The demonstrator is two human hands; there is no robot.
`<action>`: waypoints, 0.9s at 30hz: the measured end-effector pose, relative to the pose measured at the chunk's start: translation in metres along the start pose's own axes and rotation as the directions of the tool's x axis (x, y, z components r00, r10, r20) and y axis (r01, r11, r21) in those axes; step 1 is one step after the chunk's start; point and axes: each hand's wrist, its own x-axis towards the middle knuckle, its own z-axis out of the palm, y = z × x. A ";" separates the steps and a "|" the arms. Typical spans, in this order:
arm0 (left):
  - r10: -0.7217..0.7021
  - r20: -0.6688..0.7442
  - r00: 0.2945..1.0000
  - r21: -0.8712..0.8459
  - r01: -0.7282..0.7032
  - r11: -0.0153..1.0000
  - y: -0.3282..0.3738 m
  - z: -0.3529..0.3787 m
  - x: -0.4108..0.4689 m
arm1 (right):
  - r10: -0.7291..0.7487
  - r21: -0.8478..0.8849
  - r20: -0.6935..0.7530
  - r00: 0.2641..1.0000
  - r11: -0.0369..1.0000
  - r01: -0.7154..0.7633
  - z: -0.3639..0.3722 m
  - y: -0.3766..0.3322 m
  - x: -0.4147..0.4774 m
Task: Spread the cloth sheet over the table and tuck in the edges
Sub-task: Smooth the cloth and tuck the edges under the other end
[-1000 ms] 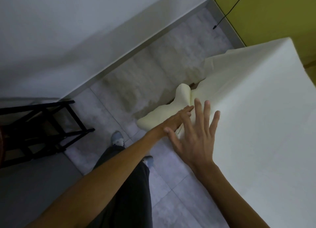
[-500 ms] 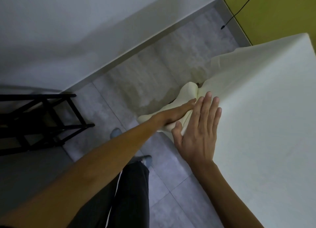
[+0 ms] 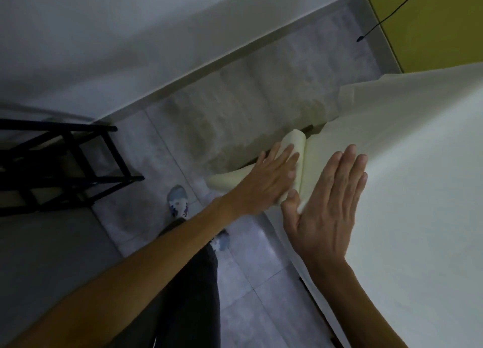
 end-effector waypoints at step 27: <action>-0.159 0.120 0.980 -0.341 0.191 0.921 -0.016 0.033 0.004 | -0.035 -0.003 -0.013 0.999 0.999 0.035 0.004 0.003 0.003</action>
